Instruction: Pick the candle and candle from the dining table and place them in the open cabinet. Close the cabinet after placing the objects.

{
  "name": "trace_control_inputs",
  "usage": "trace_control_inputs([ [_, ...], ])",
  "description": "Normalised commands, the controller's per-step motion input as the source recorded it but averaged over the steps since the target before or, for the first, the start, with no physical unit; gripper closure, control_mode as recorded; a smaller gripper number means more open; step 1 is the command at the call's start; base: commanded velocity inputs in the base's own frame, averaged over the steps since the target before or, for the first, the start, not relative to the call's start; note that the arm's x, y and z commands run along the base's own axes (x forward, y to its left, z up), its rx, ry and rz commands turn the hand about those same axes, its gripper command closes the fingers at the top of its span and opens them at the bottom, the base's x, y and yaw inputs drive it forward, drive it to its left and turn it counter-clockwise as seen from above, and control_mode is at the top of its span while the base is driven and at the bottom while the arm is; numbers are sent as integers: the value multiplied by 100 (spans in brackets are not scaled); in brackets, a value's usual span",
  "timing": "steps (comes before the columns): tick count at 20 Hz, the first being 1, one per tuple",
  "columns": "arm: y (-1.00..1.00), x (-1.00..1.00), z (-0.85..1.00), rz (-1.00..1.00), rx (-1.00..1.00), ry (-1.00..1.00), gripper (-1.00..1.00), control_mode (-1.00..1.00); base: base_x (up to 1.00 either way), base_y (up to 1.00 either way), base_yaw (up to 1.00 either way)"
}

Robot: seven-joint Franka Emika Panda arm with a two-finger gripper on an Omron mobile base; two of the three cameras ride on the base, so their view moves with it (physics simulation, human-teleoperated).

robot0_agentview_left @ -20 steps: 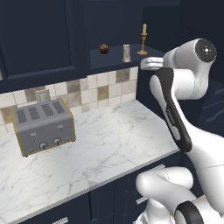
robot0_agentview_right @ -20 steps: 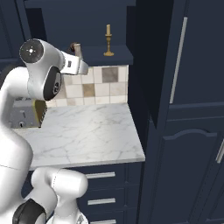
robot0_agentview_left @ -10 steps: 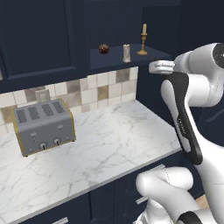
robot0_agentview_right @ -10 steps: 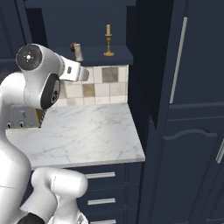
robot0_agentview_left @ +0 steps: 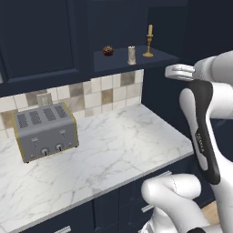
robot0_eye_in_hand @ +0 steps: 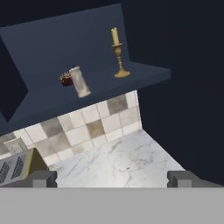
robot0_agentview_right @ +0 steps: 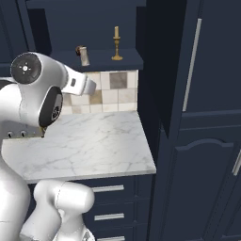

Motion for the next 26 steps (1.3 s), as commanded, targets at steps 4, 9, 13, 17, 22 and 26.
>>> trace_control_inputs([
  [4, -8, -38, 14, -16, 6, 0, -100, -100, 0, 0, 0],
  [9, 0, -31, 14, -19, 10, 0, -100, -100, 0, 0, 0],
  [13, -10, -32, 10, -12, 15, -2, -100, -100, 0, 0, 0],
  [17, -23, -38, 1, -4, 17, 0, -100, -100, 0, 0, 0],
  [22, -12, -30, 0, -4, 18, -3, -100, -100, 0, 0, 0],
  [26, -2, -21, 1, -9, 17, -5, -100, -100, 0, 0, 0],
])
